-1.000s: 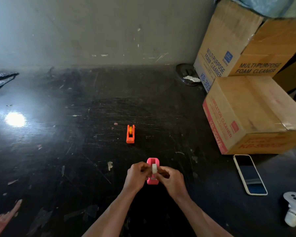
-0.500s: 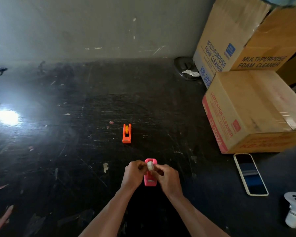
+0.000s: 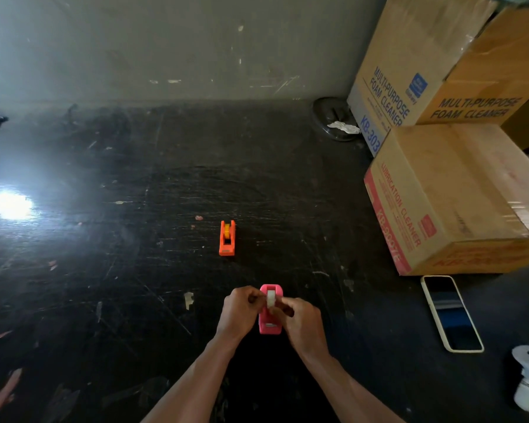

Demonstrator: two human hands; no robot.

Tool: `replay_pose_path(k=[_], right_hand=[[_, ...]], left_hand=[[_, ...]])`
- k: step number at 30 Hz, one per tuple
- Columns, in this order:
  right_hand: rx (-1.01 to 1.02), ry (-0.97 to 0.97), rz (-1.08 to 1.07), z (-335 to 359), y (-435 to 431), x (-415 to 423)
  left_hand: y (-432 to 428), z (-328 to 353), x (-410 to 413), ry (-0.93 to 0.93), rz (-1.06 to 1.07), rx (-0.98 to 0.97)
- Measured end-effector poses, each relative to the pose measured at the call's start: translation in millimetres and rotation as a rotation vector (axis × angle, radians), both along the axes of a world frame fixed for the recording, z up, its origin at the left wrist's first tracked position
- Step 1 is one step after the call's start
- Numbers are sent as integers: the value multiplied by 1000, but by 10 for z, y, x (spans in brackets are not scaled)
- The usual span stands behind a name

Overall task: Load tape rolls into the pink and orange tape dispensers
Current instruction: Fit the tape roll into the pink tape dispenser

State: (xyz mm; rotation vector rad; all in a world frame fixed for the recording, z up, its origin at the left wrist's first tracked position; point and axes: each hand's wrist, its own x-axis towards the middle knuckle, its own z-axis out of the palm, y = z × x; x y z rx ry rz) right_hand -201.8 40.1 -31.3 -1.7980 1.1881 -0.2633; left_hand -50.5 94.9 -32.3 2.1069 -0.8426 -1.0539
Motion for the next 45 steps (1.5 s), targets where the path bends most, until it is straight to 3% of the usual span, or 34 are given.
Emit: replay_pose_path(k=[16,25,32,45], right_hand=[[-74,49,-16,-44,-11,32],[-143,127,25,-43,-42,47],[-169,107,31,-68,-43,44],[-150,104,66,-131,-59,7]], left_hand=[[13,-78,-93,-175,42,-13],[40,-180,-110,-158,131,-55],[56,-215,-86,-182,43,-77],[113,-240,-139,-199,66,-128]])
